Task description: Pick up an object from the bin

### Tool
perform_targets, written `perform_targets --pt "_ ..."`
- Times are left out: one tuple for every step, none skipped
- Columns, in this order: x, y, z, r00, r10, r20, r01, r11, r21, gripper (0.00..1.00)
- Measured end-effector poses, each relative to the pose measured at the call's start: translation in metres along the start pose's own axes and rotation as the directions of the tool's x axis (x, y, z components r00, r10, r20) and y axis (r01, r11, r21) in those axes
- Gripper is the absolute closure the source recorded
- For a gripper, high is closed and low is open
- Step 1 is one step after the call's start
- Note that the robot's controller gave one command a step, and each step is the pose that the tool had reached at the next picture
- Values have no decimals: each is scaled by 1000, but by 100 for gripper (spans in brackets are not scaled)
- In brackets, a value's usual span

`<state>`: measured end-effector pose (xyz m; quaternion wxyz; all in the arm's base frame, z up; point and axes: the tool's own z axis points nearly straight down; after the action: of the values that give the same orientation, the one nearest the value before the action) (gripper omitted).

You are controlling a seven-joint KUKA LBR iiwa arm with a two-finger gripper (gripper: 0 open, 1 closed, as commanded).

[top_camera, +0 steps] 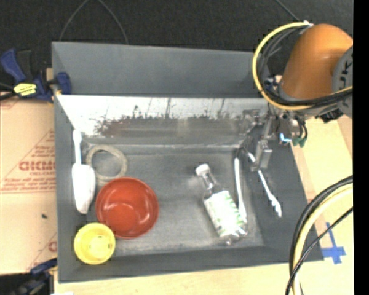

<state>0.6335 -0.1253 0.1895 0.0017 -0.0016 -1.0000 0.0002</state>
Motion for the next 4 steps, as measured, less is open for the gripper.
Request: perform_targets --pt "-2 0 -5 1000 -4 8 4 1000 1 0" --pt "118 -17 123 998 60 -1 -60 998 1 0" --pt "113 8 83 828 -560 16 560 829 18 0" --pt "145 20 88 933 -361 10 361 933 6 0"
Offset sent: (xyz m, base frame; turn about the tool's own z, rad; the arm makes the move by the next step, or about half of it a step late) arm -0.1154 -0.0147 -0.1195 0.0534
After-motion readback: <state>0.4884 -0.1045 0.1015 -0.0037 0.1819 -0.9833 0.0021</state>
